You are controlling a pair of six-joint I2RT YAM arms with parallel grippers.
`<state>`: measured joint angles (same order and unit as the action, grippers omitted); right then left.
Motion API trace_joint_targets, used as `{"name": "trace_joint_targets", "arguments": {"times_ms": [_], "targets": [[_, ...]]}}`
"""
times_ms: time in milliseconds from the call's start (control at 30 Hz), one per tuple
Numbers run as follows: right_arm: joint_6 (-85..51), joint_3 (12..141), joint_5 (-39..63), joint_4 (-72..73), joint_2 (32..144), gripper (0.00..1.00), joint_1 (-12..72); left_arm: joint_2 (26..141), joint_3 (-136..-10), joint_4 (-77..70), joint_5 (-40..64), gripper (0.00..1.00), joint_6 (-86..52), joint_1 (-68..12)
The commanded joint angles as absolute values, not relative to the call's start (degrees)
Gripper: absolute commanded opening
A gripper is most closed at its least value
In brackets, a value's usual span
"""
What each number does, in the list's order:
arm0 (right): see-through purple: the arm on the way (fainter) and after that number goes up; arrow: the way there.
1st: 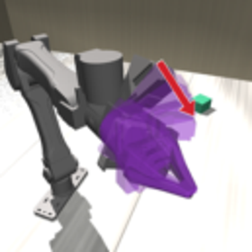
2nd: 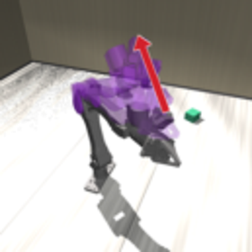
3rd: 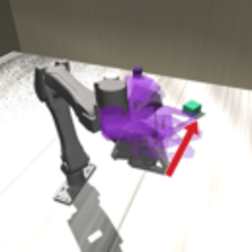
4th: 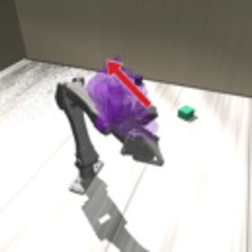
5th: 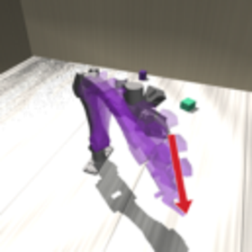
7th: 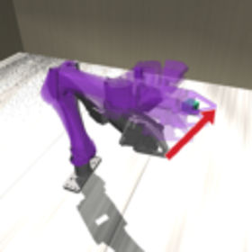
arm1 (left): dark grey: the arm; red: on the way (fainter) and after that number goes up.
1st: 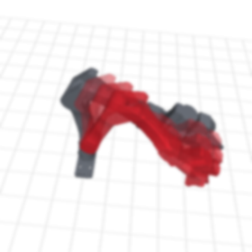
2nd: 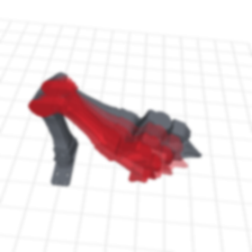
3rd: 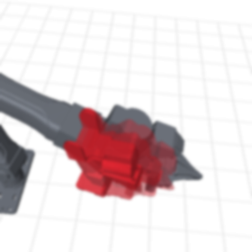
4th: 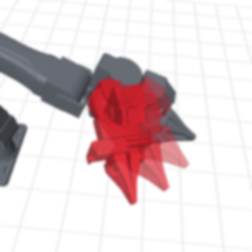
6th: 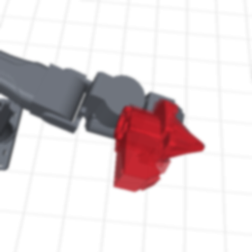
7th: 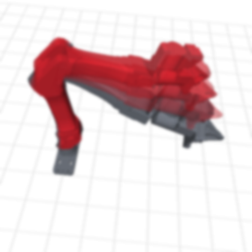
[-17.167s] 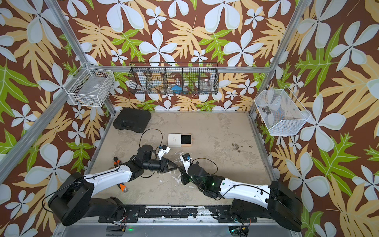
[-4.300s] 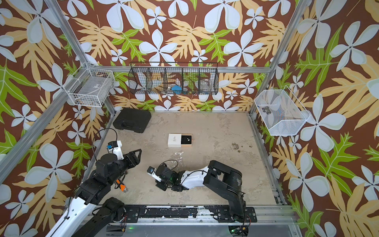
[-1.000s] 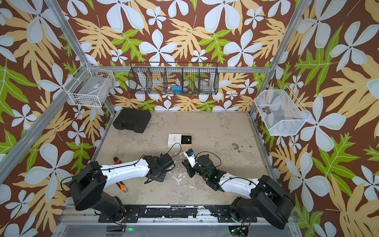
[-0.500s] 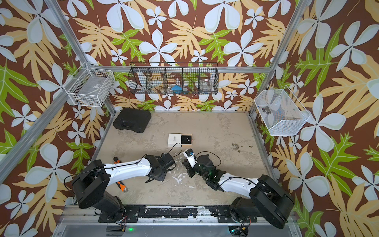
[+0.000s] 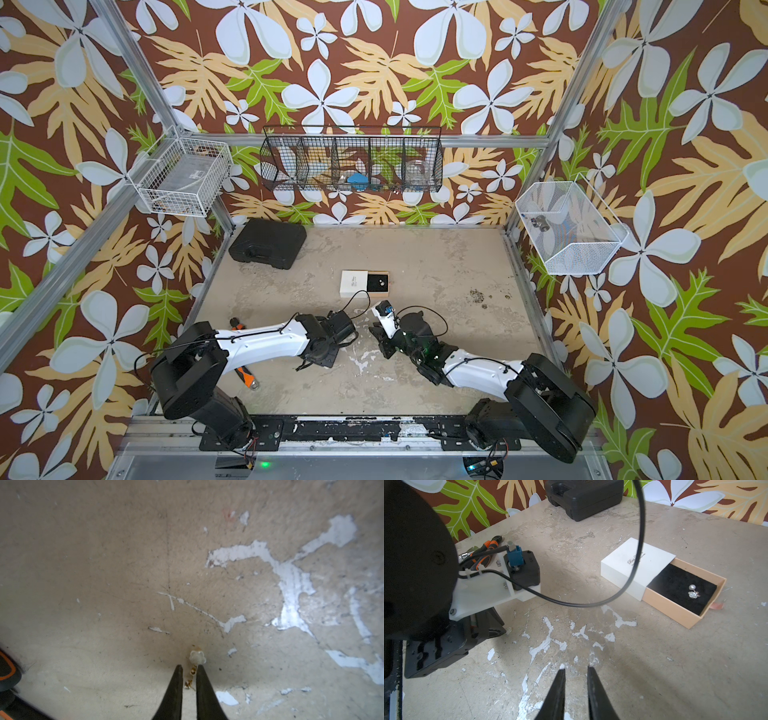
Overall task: Place the earrings into the drawer-style jewelry box
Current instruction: Pick up the earring from the center of the board.
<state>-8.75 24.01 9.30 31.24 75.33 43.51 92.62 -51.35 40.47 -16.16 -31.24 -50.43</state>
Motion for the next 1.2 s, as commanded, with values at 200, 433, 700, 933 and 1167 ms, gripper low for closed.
{"name": "trace_joint_targets", "arguments": {"times_ms": [200, 433, 700, 933, 1167], "targets": [[-8.22, 24.25, 9.73, 31.25, 75.36, 0.22, 43.37, 91.76, -51.24, 40.9, -15.8, 0.05, -31.18, -50.47], [-8.17, 24.22, 9.71, 31.1, 75.16, 0.22, 43.3, 91.06, -51.06, 40.67, -16.11, 0.0, -31.57, -50.47], [-10.05, 21.09, 11.9, 34.82, 68.67, 0.21, 42.99, 78.88, -52.12, 30.96, -4.22, 0.0, -33.42, -47.74], [-11.16, 13.54, 15.2, 46.06, 53.44, 0.23, 43.0, 62.97, -49.65, 14.26, 5.6, 0.0, -43.51, -40.63], [-17.3, 15.74, 21.13, 49.39, 48.16, 0.27, 43.54, 54.96, -44.23, -3.2, 9.28, 0.0, -53.74, -39.06]]}}
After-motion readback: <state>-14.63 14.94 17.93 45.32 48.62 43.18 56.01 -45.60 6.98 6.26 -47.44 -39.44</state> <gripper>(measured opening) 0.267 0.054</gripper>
